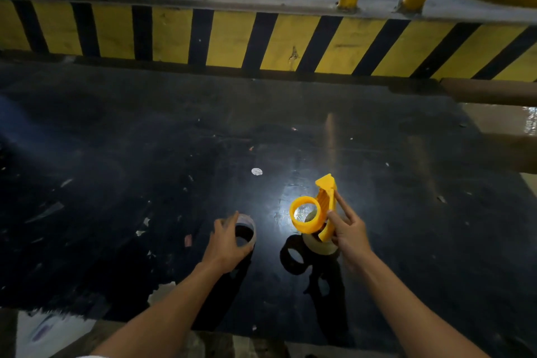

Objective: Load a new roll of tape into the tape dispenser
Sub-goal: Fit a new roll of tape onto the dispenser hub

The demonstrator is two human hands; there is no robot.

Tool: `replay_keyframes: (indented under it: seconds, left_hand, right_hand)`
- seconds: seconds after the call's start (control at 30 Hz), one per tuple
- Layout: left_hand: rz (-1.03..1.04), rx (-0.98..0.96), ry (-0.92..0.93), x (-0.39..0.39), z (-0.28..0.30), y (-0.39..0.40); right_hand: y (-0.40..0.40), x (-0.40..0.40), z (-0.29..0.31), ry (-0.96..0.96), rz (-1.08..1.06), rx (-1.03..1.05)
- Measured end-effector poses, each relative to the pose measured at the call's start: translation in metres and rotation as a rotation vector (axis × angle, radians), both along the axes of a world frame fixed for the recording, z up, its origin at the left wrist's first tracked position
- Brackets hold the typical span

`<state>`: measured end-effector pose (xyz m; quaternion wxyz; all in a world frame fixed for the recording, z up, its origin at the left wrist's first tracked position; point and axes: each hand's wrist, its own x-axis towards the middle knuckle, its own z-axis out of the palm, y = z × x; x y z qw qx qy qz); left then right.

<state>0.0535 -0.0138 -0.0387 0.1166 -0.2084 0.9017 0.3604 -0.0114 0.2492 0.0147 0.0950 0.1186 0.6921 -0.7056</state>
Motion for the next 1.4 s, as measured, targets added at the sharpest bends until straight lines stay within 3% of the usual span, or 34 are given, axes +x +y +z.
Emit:
replay_keyframes:
  seconds: [0.2, 0.3, 0.4, 0.5, 0.67, 0.9, 1.23, 1.4]
  left_hand:
    - [-0.030, -0.062, -0.068, -0.012, -0.004, 0.010]
    - [-0.075, -0.247, -0.092, -0.018, 0.000, 0.014]
    - [-0.198, -0.393, 0.040, -0.026, 0.007, 0.034]
    - [-0.411, -0.365, 0.140, -0.038, 0.020, 0.070]
    - [-0.581, -0.219, 0.041, -0.064, 0.029, 0.128]
    - [-0.797, -0.342, -0.069, -0.087, 0.020, 0.160]
    - [-0.776, -0.334, -0.085, -0.090, 0.012, 0.168]
    - [-0.665, -0.217, -0.038, -0.085, 0.021, 0.165]
  right_hand:
    - [0.019, 0.003, 0.000, -0.014, -0.040, -0.068]
    - [0.025, 0.008, 0.000, -0.016, -0.039, -0.073]
    - [0.033, 0.010, -0.003, -0.013, -0.049, -0.071]
    - [0.044, 0.012, -0.002, -0.018, -0.074, -0.058]
    - [0.074, 0.014, 0.001, -0.009, -0.181, -0.024]
    - [0.114, 0.022, -0.011, -0.040, -0.284, 0.006]
    - [0.116, 0.029, -0.028, -0.073, -0.276, 0.022]
    - [0.113, 0.027, -0.036, -0.074, -0.258, 0.039]
